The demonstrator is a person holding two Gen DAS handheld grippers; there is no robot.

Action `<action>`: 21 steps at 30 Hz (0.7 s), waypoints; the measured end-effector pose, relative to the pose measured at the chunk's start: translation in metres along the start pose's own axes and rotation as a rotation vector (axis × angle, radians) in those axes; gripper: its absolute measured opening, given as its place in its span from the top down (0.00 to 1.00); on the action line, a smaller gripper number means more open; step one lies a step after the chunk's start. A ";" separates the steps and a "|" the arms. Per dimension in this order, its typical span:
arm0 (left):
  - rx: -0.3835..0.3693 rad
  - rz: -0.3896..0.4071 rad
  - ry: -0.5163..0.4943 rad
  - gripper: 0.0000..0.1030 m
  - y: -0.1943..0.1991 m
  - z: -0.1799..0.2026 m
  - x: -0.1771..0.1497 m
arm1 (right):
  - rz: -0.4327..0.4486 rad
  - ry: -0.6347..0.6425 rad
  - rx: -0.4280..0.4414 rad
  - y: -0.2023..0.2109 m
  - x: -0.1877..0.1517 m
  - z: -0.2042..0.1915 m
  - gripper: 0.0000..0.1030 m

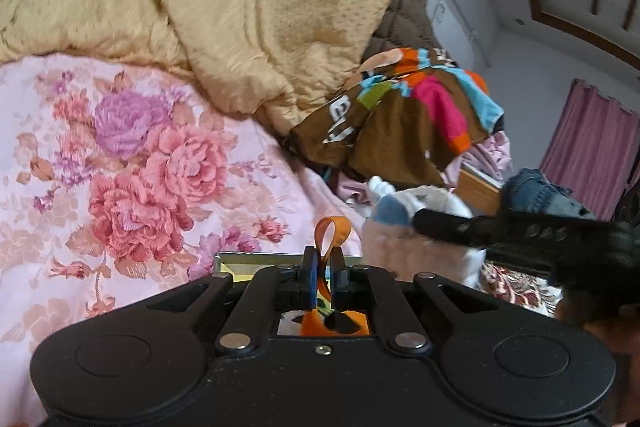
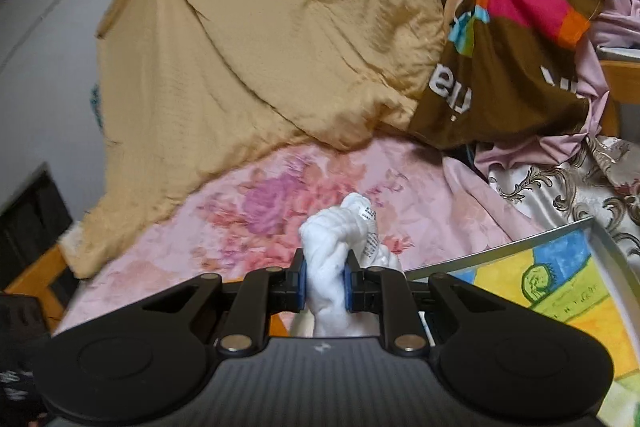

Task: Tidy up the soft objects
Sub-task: 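Carry the orange clip with the left tool while the right tool carries the white towel to the tray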

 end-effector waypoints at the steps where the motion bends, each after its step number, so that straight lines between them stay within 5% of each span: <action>1: 0.002 -0.008 0.002 0.95 -0.005 -0.004 0.000 | -0.008 0.013 -0.015 -0.010 -0.002 -0.001 0.81; 6: 0.010 -0.031 0.049 0.95 -0.021 -0.016 -0.006 | -0.066 0.049 -0.067 -0.042 -0.016 -0.005 0.82; 21: 0.071 -0.146 0.117 0.91 -0.037 -0.036 -0.034 | -0.164 0.042 -0.044 -0.061 -0.035 -0.008 0.75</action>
Point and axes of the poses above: each gripper's, at about its wrist camera, not at the fingertips, and y roughly against the way its jaws point, z to its right, x to its top, the point moved 1 cm from there along -y, roughly the way its jaws point, and after that the axes turned 10 degrees about z, right-handed, at the moved point
